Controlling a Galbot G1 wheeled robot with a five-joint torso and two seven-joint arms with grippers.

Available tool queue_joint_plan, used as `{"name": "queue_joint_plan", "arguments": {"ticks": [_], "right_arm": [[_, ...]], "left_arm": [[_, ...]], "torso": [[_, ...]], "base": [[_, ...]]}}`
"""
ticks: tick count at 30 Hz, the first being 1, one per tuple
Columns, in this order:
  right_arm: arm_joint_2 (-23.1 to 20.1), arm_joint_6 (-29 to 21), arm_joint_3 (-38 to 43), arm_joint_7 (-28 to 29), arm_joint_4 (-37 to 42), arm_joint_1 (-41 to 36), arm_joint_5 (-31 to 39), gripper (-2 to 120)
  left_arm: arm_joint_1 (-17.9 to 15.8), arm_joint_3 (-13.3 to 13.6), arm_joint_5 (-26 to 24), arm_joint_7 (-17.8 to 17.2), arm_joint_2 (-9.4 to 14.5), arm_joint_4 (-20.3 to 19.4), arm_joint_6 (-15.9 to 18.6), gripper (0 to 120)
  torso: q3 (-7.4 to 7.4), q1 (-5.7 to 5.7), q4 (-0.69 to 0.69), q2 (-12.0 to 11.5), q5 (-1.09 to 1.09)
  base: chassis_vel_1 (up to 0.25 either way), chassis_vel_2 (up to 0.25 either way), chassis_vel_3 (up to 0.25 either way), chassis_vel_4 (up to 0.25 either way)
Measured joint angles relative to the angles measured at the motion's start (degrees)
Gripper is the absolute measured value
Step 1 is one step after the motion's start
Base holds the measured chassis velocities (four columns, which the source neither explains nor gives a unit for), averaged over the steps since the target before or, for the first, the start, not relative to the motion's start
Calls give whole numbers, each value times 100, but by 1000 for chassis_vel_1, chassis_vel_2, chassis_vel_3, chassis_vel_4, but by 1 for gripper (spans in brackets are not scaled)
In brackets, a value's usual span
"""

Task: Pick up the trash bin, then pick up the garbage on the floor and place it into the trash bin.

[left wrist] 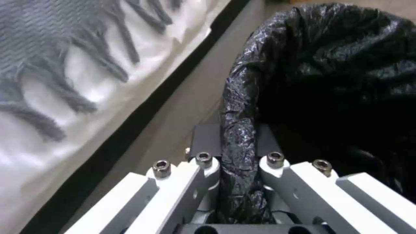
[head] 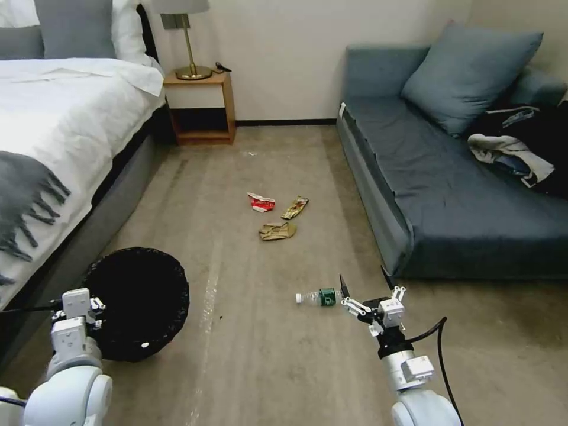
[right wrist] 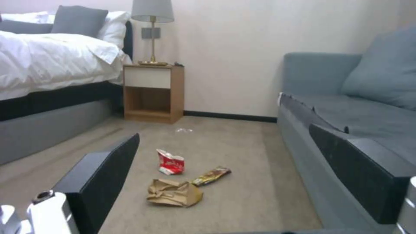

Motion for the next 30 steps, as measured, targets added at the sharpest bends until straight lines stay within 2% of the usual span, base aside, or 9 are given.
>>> {"name": "queue_joint_plan", "arguments": {"ticks": [14, 30], "right_arm": [[12, -19, -1, -125, -70, 51, -37, 100], [-30, -44, -45, 33, -77, 67, -85, 100]], "left_arm": [[-52, -10, -63, 32, 47, 53, 3, 7], [-47, -6, -66, 63, 36, 53, -21, 7]], "torso": [[0, 0, 1, 0, 0], [0, 0, -1, 0, 0]], "base": [[-48, 48, 46, -50], [-145, 135, 141, -144]]}}
